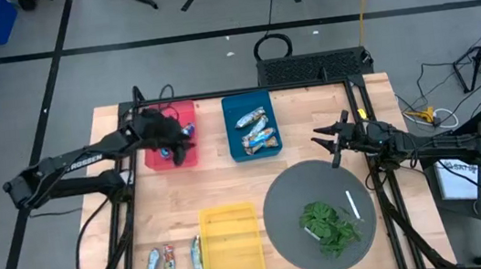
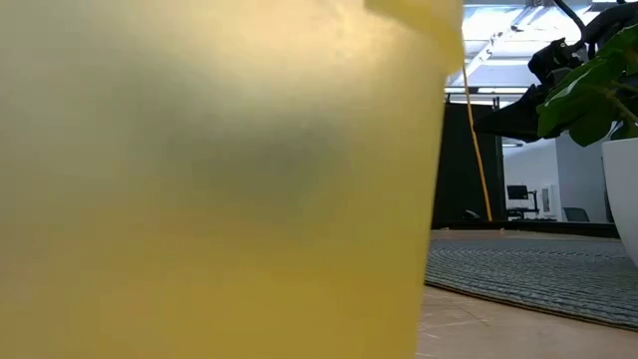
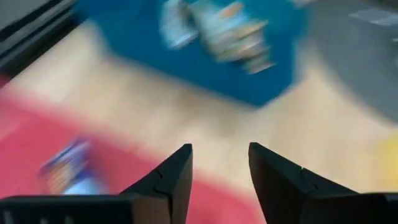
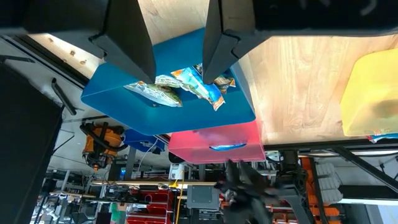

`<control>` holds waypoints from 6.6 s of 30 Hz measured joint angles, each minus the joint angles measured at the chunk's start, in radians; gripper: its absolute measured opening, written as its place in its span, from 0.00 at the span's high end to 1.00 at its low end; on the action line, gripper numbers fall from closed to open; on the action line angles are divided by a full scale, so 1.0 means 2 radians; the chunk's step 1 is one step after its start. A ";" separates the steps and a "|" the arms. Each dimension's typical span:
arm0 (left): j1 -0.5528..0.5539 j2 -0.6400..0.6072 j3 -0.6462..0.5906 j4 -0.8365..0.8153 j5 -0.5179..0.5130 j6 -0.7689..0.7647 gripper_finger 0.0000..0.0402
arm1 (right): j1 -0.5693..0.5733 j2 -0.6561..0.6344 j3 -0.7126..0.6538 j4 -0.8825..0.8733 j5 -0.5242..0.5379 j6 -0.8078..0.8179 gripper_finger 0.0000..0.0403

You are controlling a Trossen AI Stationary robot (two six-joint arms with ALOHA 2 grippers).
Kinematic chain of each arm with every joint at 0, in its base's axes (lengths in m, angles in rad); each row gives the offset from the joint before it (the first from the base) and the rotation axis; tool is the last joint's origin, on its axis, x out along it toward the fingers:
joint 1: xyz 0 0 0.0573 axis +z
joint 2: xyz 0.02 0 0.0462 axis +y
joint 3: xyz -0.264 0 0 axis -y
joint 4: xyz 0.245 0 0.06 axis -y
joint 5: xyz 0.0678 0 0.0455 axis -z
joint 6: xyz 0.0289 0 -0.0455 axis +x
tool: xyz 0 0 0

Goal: Pick and place Granola Bars by type
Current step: Put the left red granola bar into the yellow bin

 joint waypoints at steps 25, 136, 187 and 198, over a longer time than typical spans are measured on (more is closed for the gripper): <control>-0.741 0.008 0.007 -0.185 -0.115 -0.699 0.66 | 0.000 0.000 0.000 0.000 0.000 0.000 0.69; -0.562 0.274 0.347 -0.324 -0.168 -0.470 0.73 | 0.000 0.000 0.000 0.000 0.000 0.000 0.70; -0.769 0.295 0.227 -0.337 -0.174 -1.012 0.77 | 0.000 0.000 0.000 0.000 0.000 0.000 0.70; -0.745 0.302 0.227 -0.324 -0.167 -0.991 0.77 | 0.000 0.000 0.000 0.000 0.000 0.000 0.70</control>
